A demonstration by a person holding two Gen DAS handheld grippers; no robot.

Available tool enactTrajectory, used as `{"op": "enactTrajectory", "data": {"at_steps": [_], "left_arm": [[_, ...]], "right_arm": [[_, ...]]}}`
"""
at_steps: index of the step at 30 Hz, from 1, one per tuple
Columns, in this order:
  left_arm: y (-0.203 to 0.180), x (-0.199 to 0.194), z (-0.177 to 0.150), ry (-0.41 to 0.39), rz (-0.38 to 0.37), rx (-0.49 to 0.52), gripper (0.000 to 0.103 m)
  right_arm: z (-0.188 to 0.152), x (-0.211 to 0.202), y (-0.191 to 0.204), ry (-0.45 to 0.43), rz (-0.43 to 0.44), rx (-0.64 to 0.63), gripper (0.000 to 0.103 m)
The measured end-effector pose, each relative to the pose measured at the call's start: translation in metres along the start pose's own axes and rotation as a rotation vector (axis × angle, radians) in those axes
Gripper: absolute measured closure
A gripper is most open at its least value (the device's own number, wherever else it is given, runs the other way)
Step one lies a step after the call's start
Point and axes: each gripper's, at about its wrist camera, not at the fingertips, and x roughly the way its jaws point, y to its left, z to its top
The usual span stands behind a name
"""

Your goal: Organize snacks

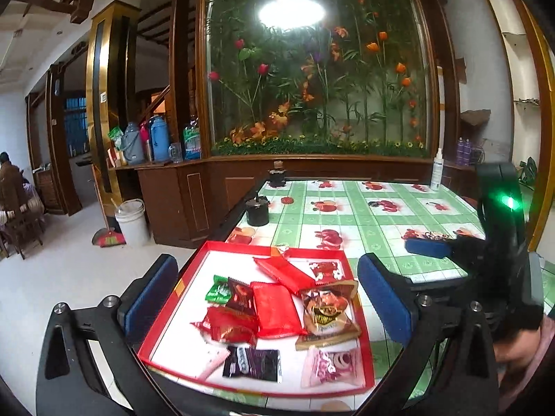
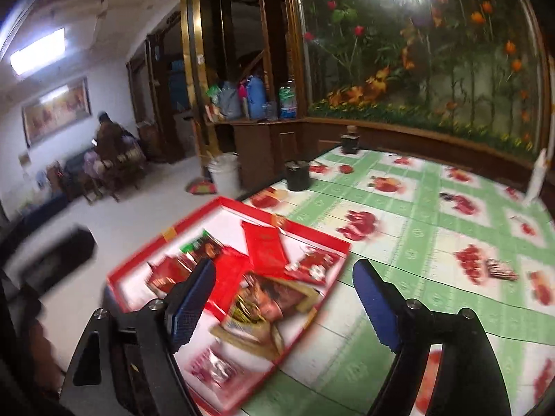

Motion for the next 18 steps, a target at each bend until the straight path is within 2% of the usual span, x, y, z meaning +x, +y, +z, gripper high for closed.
{"op": "enactTrajectory", "data": {"at_steps": [9,18], "left_arm": [[0.009,-0.003,-0.008,0.024,0.079,-0.011,0.0],[0.02,0.007,-0.01,0.067,0.043,-0.098,0.0]], "right_arm": [[-0.015,-0.003,-0.012,0.038,0.045,0.068,0.02],[-0.021,0.001,-0.001,0.063,0.062,0.034,0.02]]}}
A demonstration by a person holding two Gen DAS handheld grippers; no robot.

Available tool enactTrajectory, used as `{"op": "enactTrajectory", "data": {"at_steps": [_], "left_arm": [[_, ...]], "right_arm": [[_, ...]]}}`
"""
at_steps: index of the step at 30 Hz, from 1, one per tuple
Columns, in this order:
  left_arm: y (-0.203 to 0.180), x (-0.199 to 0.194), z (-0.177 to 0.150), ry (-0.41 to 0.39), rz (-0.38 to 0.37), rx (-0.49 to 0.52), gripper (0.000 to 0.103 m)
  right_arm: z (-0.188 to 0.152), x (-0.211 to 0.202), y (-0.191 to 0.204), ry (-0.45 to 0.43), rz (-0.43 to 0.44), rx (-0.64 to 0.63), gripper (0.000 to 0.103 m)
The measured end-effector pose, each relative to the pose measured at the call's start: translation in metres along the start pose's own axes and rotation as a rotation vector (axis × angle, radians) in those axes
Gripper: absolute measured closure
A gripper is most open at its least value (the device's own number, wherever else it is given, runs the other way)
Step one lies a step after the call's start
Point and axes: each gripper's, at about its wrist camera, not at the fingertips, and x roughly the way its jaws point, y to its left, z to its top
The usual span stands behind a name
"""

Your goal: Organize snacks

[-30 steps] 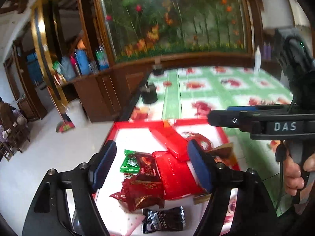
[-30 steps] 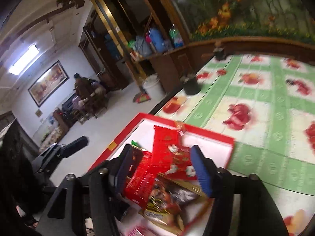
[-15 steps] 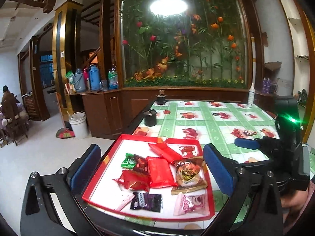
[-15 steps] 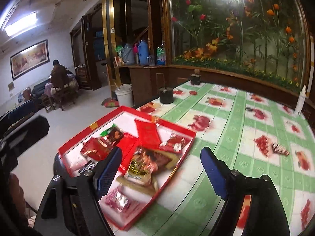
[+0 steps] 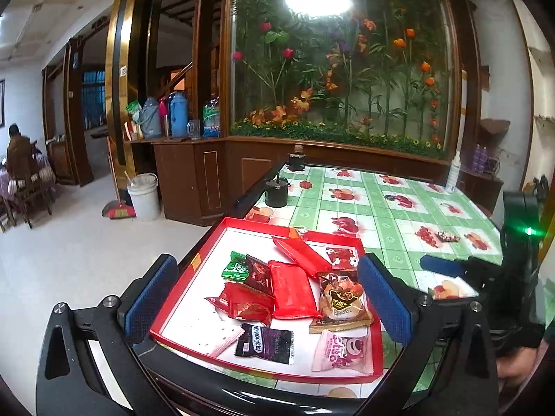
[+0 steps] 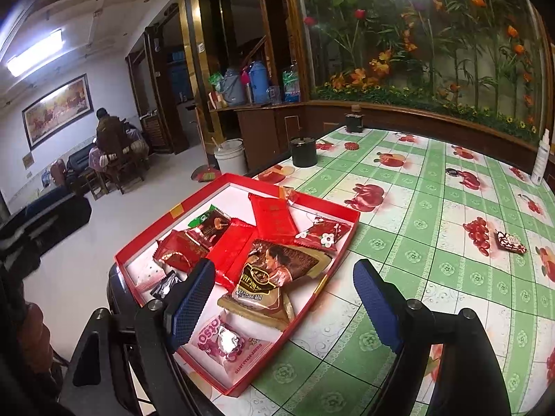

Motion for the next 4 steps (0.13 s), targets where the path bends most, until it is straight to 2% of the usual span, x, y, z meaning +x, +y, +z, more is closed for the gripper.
{"op": "enactTrajectory", "data": {"at_steps": [4], "left_arm": [[0.0009,0.001,0.0001,-0.004,0.005,-0.019,0.0]], "right_arm": [[-0.0001,0.0014,-0.001,0.001,0.006,0.007,0.02]]}}
